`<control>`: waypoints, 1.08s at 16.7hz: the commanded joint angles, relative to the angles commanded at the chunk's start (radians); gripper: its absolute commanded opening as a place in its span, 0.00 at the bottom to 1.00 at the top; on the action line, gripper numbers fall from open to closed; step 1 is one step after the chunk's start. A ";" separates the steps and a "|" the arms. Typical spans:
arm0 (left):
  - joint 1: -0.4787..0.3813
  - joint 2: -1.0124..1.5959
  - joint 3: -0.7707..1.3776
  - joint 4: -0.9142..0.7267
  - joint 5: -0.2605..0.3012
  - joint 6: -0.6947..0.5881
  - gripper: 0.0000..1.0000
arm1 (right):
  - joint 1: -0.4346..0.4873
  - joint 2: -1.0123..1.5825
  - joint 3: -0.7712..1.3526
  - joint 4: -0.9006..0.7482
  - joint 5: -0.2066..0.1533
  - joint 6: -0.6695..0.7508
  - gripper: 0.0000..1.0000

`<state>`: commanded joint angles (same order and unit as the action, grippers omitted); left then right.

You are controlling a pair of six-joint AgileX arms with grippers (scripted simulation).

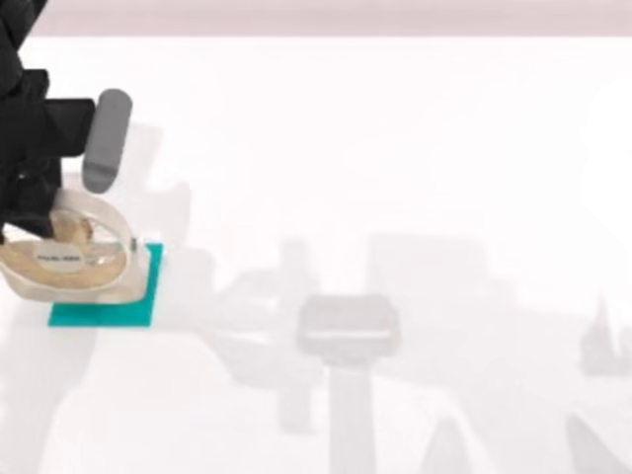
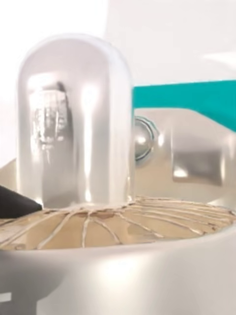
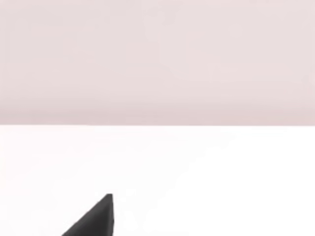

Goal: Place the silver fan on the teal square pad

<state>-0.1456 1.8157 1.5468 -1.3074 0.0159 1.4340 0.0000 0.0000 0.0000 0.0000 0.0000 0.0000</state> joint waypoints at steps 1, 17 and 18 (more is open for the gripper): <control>0.000 0.003 -0.021 0.023 0.000 0.001 0.00 | 0.000 0.000 0.000 0.000 0.000 0.000 1.00; 0.001 0.005 -0.044 0.048 0.000 0.002 0.83 | 0.000 0.000 0.000 0.000 0.000 0.000 1.00; 0.001 0.005 -0.044 0.048 0.000 0.002 0.90 | 0.000 0.000 0.000 0.000 0.000 0.000 1.00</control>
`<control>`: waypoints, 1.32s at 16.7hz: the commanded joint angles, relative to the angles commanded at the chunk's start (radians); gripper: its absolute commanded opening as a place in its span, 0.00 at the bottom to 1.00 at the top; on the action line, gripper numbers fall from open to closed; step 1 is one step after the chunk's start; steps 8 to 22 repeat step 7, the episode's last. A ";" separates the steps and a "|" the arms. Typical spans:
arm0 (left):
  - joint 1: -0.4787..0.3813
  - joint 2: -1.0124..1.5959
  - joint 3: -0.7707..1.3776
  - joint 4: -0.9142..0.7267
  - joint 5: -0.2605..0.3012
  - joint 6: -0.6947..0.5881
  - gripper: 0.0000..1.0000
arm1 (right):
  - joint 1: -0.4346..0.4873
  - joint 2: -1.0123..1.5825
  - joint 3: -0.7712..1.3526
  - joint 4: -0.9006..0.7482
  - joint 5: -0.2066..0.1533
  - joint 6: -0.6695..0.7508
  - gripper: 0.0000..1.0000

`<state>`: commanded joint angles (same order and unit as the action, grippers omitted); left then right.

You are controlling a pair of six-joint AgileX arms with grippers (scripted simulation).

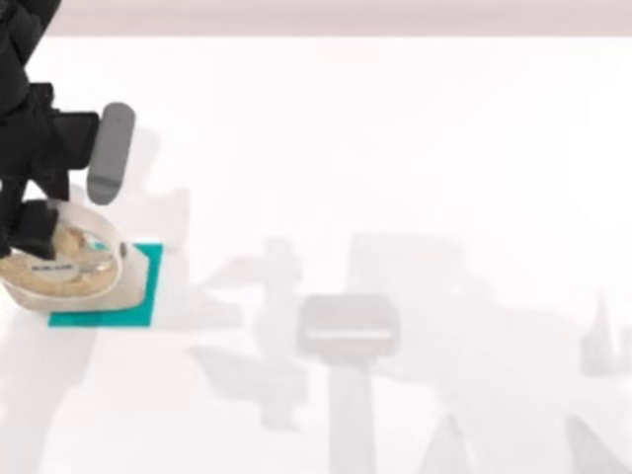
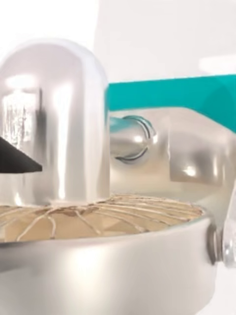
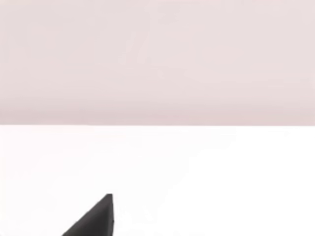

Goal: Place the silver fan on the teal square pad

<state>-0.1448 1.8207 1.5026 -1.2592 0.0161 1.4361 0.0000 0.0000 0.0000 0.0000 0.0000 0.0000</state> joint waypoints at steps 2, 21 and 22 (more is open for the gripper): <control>0.000 0.000 0.000 0.000 0.000 0.000 1.00 | 0.000 0.000 0.000 0.000 0.000 0.000 1.00; 0.000 0.000 0.000 0.000 0.000 0.000 1.00 | 0.000 0.000 0.000 0.000 0.000 0.000 1.00; 0.000 0.000 0.000 0.000 0.000 0.000 1.00 | 0.000 0.000 0.000 0.000 0.000 0.000 1.00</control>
